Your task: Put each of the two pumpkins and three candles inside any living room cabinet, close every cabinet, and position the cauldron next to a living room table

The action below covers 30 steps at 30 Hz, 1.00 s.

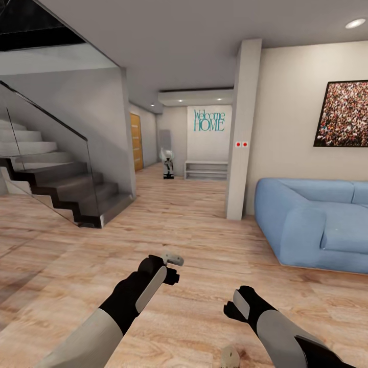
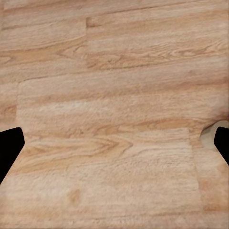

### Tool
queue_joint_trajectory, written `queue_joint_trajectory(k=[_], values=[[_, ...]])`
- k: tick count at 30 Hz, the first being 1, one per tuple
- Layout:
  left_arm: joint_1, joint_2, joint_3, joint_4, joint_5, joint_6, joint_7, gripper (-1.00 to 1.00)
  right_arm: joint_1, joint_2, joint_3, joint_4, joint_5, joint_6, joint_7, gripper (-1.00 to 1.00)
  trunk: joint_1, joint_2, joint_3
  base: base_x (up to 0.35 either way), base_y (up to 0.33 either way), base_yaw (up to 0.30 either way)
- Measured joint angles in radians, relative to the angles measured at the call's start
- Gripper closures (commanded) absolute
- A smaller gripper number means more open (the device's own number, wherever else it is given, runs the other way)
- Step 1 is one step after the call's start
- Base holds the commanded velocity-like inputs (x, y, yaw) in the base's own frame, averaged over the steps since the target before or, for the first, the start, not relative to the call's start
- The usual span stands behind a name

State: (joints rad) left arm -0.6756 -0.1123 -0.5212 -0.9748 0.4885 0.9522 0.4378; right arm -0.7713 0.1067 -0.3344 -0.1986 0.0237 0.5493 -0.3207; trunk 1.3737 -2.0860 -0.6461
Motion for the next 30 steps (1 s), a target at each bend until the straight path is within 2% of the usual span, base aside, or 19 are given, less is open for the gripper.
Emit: queue_joint_trajectory(k=[30], values=[[0.0,0.0,0.0,0.005,0.0,-0.002,-0.002,-1.0,0.0,0.006,0.004,0.004,0.002,-0.006,0.0,-1.0,0.115,-0.21,-0.094,0.0,0.0,0.0]])
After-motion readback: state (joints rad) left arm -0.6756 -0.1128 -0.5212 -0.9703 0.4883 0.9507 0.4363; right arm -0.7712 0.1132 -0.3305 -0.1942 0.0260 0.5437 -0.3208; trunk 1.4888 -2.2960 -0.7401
